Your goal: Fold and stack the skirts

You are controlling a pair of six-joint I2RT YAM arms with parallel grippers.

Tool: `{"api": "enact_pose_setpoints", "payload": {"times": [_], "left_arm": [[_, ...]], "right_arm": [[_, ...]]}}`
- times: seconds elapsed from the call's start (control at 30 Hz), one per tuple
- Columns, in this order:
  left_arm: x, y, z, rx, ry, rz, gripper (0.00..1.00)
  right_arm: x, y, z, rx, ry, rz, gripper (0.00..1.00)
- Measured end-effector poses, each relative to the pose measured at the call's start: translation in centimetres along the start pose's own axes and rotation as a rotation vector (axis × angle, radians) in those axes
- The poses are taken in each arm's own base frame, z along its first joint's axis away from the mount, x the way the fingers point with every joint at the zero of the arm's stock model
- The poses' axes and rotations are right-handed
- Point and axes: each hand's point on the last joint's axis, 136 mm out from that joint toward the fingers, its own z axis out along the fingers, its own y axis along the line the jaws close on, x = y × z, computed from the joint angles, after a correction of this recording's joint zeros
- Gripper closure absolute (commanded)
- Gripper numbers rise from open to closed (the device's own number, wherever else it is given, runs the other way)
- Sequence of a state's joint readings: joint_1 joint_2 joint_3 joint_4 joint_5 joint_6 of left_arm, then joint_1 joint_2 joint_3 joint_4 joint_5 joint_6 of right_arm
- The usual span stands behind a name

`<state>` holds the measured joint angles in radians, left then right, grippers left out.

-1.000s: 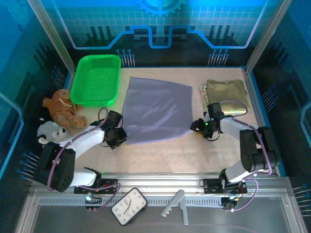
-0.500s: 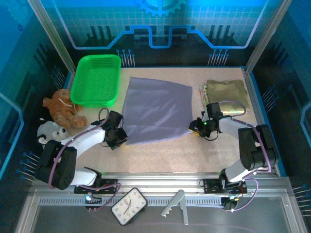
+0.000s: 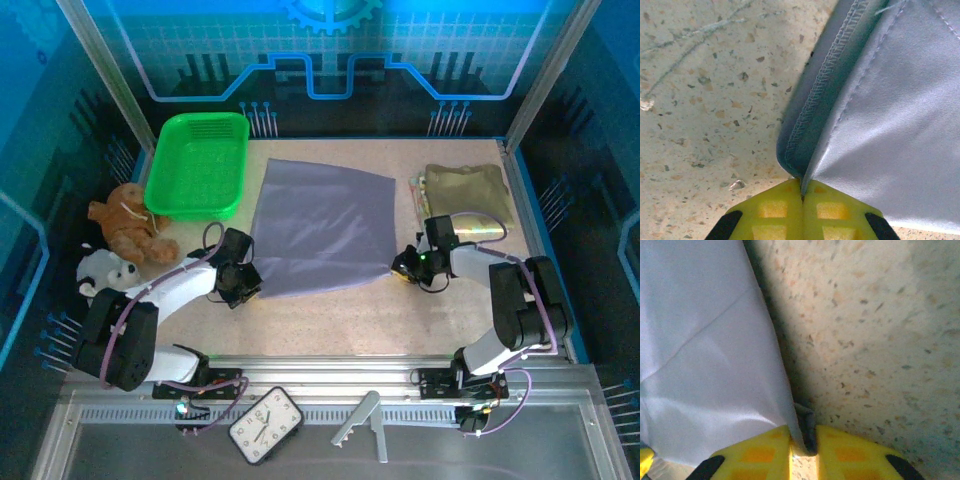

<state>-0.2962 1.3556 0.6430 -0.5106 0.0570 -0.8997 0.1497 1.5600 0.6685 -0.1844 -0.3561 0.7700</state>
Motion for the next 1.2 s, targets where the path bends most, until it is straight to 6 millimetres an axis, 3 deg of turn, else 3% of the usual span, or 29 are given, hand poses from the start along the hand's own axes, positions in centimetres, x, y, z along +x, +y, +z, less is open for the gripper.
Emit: {"api": "enact_pose_setpoints", "payload": {"times": [0.03,0.17,0.33,0.47,0.57,0.73,0.83,1.0,1.2], "left_arm": [[0.0,0.0,0.0,-0.001,-0.002,0.0,1.0],[-0.3,0.0,-0.5,0.017,-0.031,-0.016,1.0],[0.3,0.7,-1.8,0.076,-0.075,-0.061,1.0],[0.1,-0.1,-5.2,0.176,-0.147,-0.071,1.0],[-0.8,-1.9,-8.9,0.246,-0.208,-0.054,1.0],[-5.0,-8.1,-15.9,0.328,-0.348,0.05,1.0],[-8.1,-11.3,-17.9,0.337,-0.424,0.113,1.0],[-12.7,-15.0,-16.7,0.286,-0.455,0.188,1.0],[-16.7,-19.7,-15.7,0.261,-0.481,0.301,1.0]], "right_arm": [[0.1,0.1,0.0,-0.004,0.002,0.0,0.99],[0.0,0.5,-0.8,-0.018,-0.025,-0.011,1.0],[0.8,1.7,-3.6,-0.054,-0.066,-0.044,1.0],[2.6,1.6,-5.8,-0.048,-0.06,-0.051,1.0],[3.1,2.3,-7.7,-0.048,-0.07,-0.054,1.0],[-0.7,7.0,-11.4,-0.101,-0.195,-0.099,1.0],[-4.1,9.4,-12.3,-0.107,-0.268,-0.11,1.0],[-8.7,10.2,-10.4,-0.068,-0.316,-0.075,1.0],[-11.4,9.6,-8.1,-0.025,-0.308,-0.039,1.0]]}}
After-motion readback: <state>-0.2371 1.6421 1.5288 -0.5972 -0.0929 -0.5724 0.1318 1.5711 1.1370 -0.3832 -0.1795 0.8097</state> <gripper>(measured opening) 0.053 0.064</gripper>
